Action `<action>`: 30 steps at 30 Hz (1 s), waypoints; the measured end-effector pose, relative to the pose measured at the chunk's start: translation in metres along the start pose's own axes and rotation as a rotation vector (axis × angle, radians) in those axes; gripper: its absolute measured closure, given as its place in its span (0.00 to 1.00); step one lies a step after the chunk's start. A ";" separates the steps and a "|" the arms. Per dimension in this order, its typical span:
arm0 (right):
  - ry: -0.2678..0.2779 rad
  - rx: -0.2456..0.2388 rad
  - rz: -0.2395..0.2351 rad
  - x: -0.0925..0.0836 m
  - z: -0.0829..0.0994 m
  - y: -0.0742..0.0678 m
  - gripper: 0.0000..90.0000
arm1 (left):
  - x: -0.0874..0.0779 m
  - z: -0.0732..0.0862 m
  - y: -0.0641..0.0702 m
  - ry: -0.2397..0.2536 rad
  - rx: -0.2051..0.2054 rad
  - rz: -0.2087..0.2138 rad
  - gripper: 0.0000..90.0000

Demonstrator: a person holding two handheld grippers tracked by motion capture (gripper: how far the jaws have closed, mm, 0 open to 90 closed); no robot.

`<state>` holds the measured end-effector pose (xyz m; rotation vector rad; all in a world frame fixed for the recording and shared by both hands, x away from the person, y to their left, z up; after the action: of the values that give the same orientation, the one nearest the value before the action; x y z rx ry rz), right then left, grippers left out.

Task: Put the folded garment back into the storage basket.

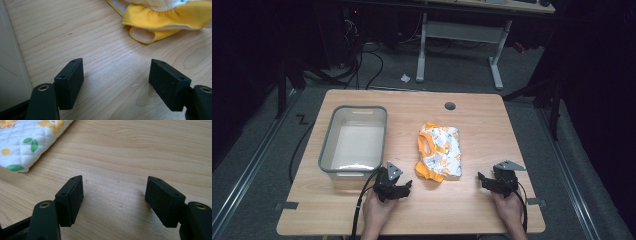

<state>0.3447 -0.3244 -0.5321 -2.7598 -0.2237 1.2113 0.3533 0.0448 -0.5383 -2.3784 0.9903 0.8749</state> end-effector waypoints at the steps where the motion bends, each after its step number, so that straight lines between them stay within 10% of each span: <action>1: 0.000 0.000 0.000 0.000 0.000 0.000 0.35 | 0.000 0.000 0.000 0.000 0.000 0.000 0.32; 30: -0.003 -0.005 -0.004 0.000 0.000 -0.001 0.34 | 0.001 -0.001 0.001 -0.006 0.007 -0.001 0.30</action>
<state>0.3440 -0.3235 -0.5319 -2.7607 -0.2327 1.2154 0.3534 0.0436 -0.5383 -2.3692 0.9878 0.8763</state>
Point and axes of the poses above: each handheld gripper's, and its own axes: x roughly forward along the jaws, z roughly out of its underside, y roughly to its right, the point moved 2 cm from there along x, roughly forward along the jaws, and after that the axes turned 15 degrees about x, right-handed, at the moved point
